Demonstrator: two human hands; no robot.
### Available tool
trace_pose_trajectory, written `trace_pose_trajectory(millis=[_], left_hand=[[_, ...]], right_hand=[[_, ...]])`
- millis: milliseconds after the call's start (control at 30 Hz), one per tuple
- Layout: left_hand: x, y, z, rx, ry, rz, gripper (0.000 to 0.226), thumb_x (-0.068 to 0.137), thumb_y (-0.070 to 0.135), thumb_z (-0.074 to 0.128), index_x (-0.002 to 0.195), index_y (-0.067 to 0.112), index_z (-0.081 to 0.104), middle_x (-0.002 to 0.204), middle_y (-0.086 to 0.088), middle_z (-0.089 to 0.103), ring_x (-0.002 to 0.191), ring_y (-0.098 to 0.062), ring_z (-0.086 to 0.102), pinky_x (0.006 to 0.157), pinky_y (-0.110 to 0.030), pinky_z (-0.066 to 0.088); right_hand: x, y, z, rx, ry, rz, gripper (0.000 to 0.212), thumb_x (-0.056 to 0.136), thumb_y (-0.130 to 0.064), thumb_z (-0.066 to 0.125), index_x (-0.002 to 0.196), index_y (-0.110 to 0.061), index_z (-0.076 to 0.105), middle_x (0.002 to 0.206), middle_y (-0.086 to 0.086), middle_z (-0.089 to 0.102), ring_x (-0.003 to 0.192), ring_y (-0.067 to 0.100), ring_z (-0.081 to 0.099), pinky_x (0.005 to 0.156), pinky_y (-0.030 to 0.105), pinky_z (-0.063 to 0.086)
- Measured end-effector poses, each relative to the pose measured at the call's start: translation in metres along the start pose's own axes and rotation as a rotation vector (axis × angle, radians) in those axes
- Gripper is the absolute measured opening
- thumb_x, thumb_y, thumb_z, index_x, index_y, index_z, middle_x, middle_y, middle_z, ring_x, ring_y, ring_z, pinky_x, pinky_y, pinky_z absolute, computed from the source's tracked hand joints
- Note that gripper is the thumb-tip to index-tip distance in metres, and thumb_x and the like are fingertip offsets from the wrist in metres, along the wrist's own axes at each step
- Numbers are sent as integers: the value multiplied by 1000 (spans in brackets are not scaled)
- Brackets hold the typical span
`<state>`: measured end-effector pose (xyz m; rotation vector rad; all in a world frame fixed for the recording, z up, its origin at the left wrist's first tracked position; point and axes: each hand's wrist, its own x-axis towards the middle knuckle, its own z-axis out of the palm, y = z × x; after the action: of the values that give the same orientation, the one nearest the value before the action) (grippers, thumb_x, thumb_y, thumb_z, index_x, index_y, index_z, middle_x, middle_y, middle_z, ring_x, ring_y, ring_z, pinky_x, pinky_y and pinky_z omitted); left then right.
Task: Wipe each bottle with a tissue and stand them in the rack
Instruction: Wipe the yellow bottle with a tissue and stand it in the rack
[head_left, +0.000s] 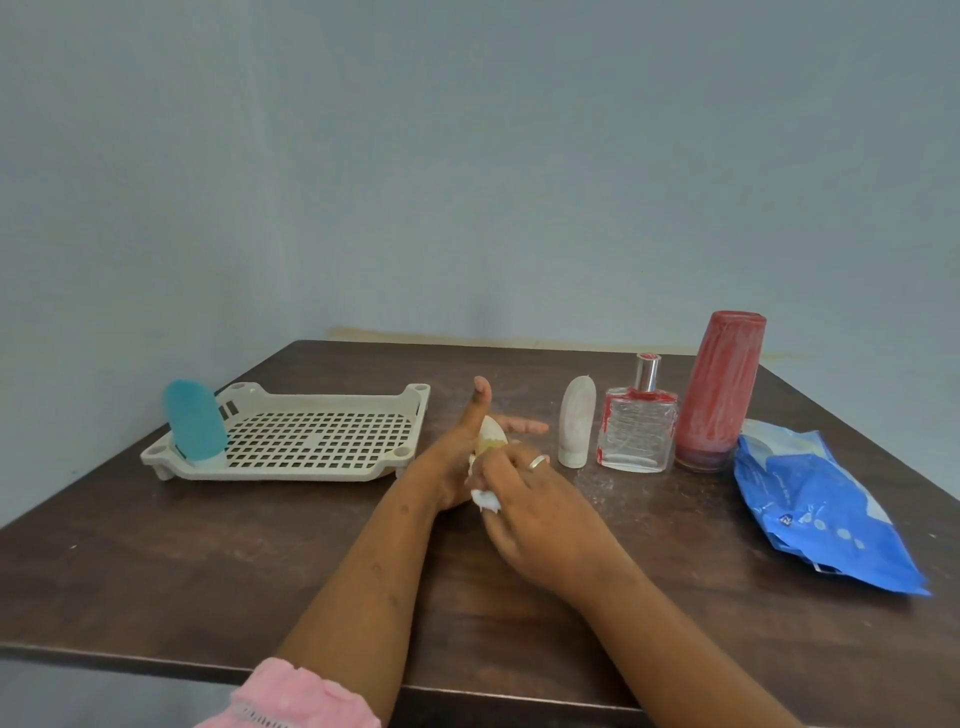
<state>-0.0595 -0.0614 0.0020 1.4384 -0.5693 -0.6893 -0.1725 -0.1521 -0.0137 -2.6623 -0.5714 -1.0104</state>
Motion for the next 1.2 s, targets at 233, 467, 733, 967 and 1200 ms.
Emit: trace_pose_trajectory(millis=[233, 467, 733, 967, 1200], left_hand=[[-2, 0, 1, -53, -12, 21, 108, 51, 90, 31, 114, 10, 67, 97, -19, 71, 106, -31, 64, 92, -40, 51], [-4, -2, 1, -126, -53, 69, 117, 46, 96, 46, 121, 8, 64, 106, -15, 72, 107, -25, 67, 89, -35, 54], [4, -5, 3, -384, -33, -20, 108, 64, 93, 11, 135, 25, 55, 127, -22, 62, 120, -33, 59, 107, -49, 40], [14, -17, 2, -497, -28, 0, 114, 46, 98, 35, 144, 39, 37, 136, -27, 52, 126, -42, 51, 111, -60, 32], [9, -10, 9, -502, -36, 18, 104, 59, 93, 27, 134, 27, 56, 144, -34, 38, 131, -44, 44, 105, -56, 39]], right_hand=[[4, 3, 5, -36, 15, 26, 20, 83, -6, 54, 96, -17, 44, 95, 6, 62, 87, 19, 50, 61, 33, 52], [6, 7, 3, 96, 110, 156, 16, 91, -15, 53, 96, -23, 40, 92, 4, 59, 79, 17, 52, 59, 31, 48], [4, 13, -3, 231, 140, 403, 18, 91, -11, 51, 87, -23, 38, 75, -7, 51, 65, 6, 51, 52, 16, 38], [3, 10, -5, 236, 146, 427, 18, 90, -16, 56, 86, -22, 40, 79, -2, 56, 65, 11, 56, 57, 30, 49], [4, 9, -2, 307, 182, 381, 23, 88, -14, 59, 85, -27, 40, 77, -8, 56, 66, 7, 55, 54, 19, 44]])
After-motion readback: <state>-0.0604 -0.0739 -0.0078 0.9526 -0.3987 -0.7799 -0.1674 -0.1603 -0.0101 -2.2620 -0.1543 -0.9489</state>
